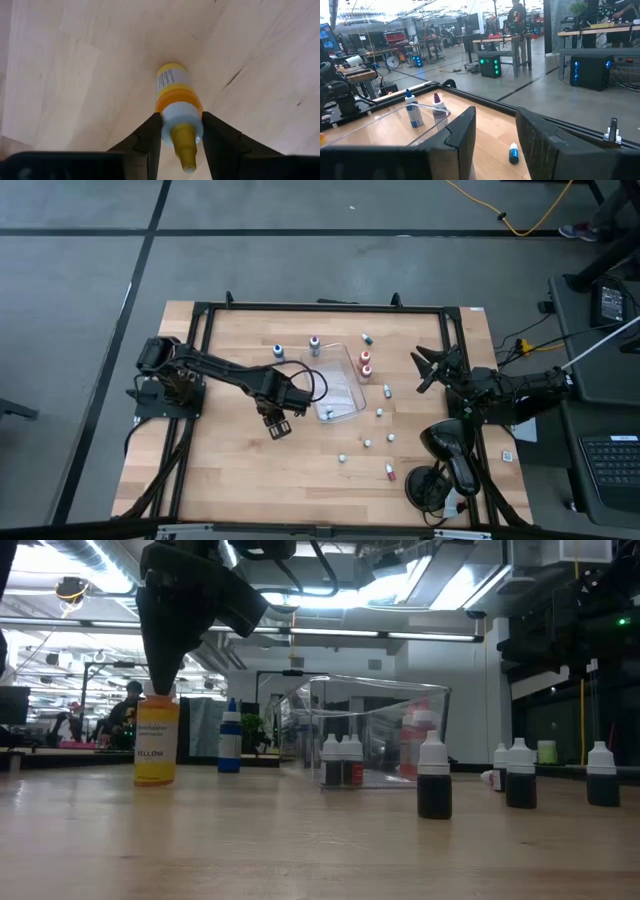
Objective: Pick & Place food coloring
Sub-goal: Put the large yellow food coloring bottle into the top of the bin
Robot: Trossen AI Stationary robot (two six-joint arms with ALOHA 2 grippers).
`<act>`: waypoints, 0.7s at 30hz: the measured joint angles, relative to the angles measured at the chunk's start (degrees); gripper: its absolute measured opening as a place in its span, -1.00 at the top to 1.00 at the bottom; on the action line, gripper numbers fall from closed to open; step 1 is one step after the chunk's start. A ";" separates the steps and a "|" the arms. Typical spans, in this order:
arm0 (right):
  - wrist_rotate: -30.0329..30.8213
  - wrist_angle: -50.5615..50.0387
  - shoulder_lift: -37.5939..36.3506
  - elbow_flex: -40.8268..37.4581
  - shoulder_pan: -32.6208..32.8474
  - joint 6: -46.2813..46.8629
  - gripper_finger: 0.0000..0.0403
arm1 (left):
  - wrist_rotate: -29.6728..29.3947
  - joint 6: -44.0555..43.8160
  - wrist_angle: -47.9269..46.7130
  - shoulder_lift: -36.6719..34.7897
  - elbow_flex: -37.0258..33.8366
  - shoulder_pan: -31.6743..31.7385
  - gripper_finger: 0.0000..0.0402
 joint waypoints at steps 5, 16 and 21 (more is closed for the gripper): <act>0.00 0.00 0.00 0.00 0.00 0.00 0.29 | -1.31 1.88 -4.82 -0.14 3.27 1.21 0.41; 0.00 0.00 0.00 0.00 0.00 0.00 0.29 | -5.40 6.32 -15.55 0.05 19.27 4.66 0.42; 0.00 0.00 0.00 0.00 -0.02 0.00 0.29 | -8.85 8.42 -19.55 1.03 25.79 6.13 0.44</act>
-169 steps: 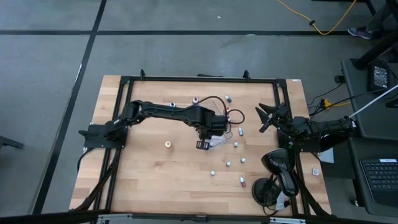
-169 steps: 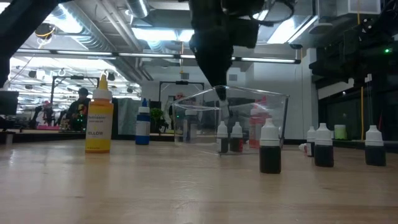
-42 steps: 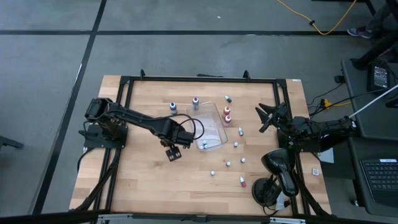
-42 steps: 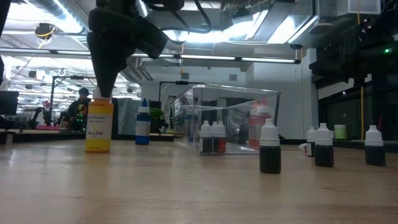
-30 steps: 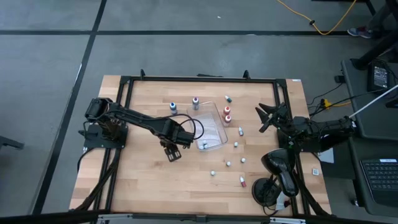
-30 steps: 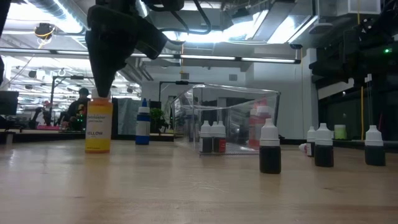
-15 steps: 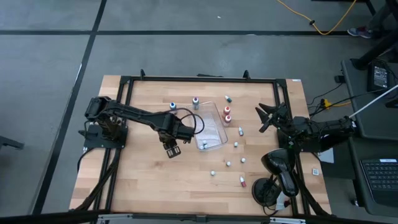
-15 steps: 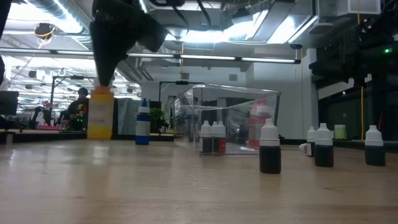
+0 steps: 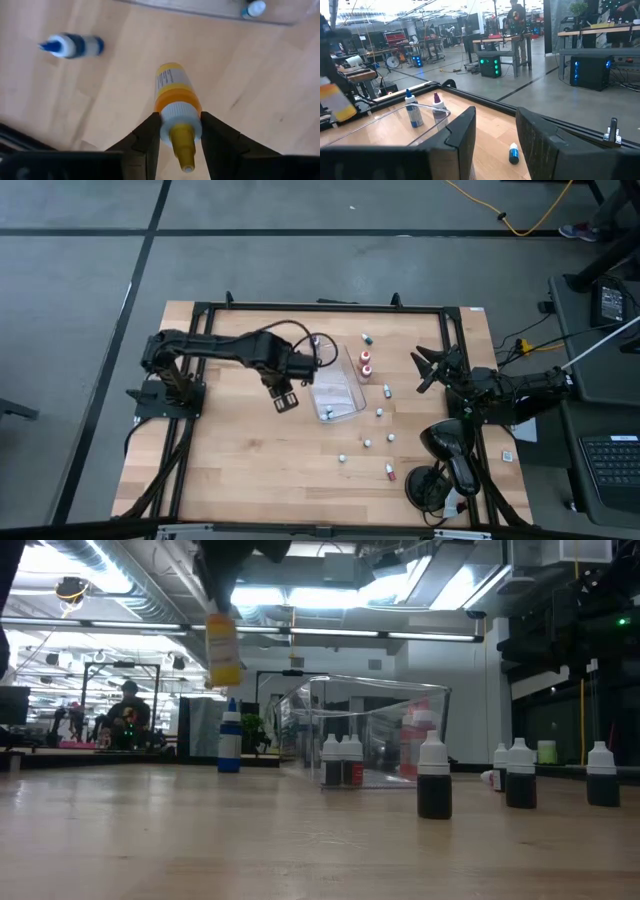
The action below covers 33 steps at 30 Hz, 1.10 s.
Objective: Pick & Place food coloring
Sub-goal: Put the large yellow food coloring bottle into the top of the bin
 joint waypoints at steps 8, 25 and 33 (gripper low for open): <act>0.00 0.00 -0.02 0.02 0.01 0.00 0.29 | -8.63 6.19 -1.83 2.96 9.12 3.23 0.43; 0.00 0.00 -0.02 0.00 0.01 0.00 0.29 | -8.15 31.91 4.12 22.40 25.36 9.50 0.41; 0.00 0.00 -0.02 0.02 0.00 0.00 0.29 | -7.07 37.72 7.68 27.58 26.21 11.34 0.42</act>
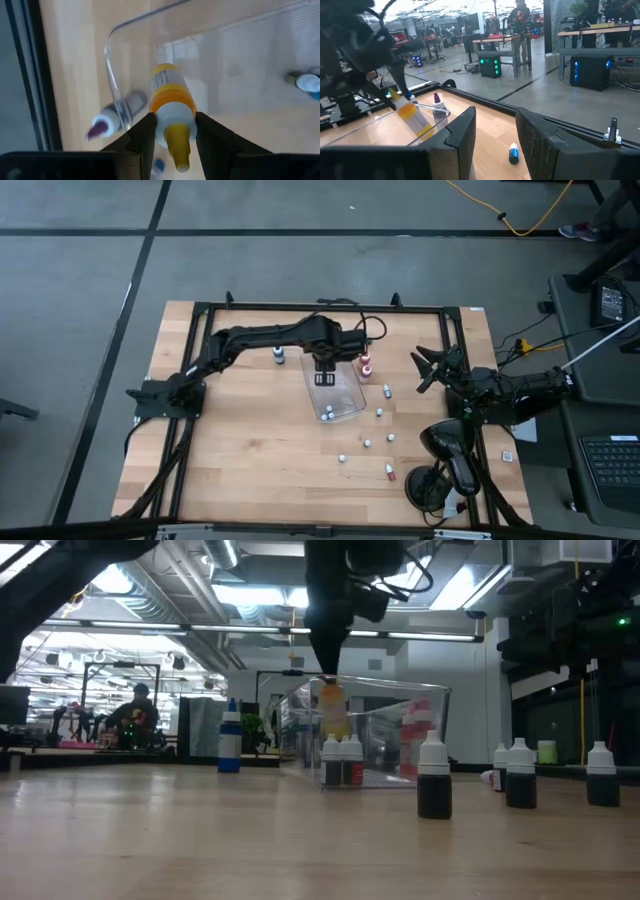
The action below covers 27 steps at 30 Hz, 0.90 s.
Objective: Pick & Place food coloring
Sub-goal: Put the large yellow food coloring bottle into the top of the bin
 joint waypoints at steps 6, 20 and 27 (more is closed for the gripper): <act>0.00 0.00 0.00 -0.02 0.00 0.00 0.29 | 1.40 3.96 2.98 2.55 0.04 0.92 0.41; 0.00 0.02 0.00 0.00 0.00 0.00 0.29 | 3.25 8.58 6.10 4.30 -0.02 2.16 0.37; 0.00 0.00 0.00 -0.02 0.02 0.00 0.29 | 6.46 8.55 5.59 4.30 -0.02 2.49 0.33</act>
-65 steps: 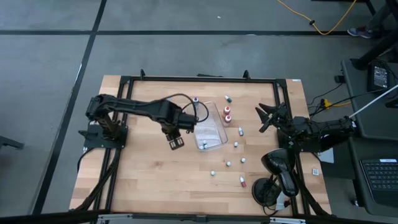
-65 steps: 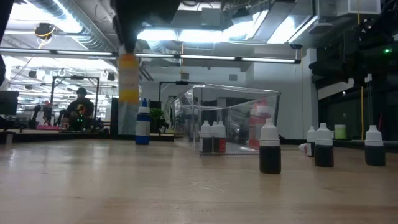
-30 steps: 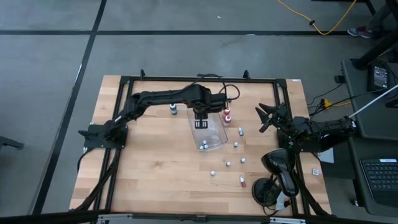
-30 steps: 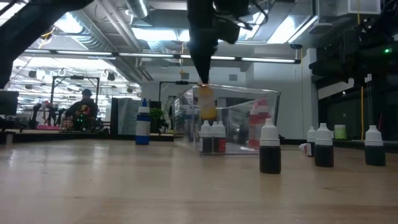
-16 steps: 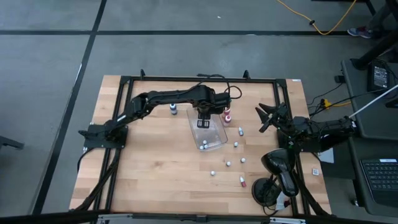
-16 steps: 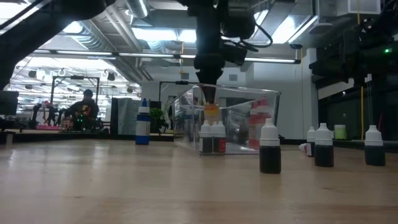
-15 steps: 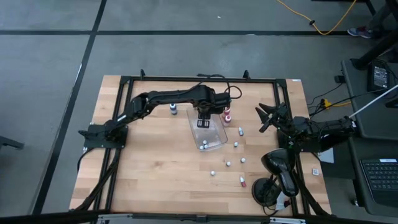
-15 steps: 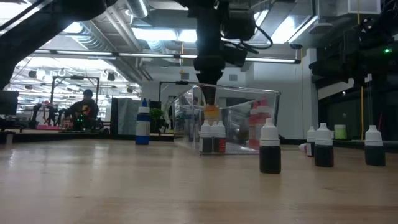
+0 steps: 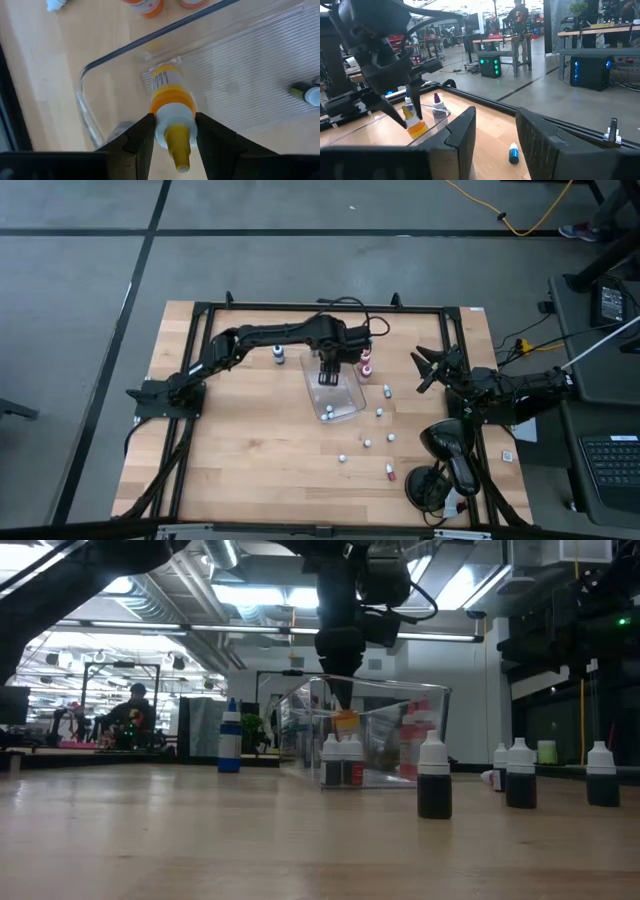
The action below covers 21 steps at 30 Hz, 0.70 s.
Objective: Pick & Place food coloring
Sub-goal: Put the large yellow food coloring bottle into the top of the bin
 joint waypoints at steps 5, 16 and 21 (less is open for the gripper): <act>0.00 0.00 0.00 0.01 0.00 0.00 0.29 | -0.17 0.24 -0.02 0.00 0.00 0.14 0.33; 0.00 0.00 0.00 0.01 -0.01 0.00 0.29 | -0.96 0.83 0.22 -0.04 0.00 0.12 0.25; 0.00 0.00 0.00 0.02 -0.02 0.00 0.29 | -5.95 0.89 0.77 -0.04 0.00 0.12 0.24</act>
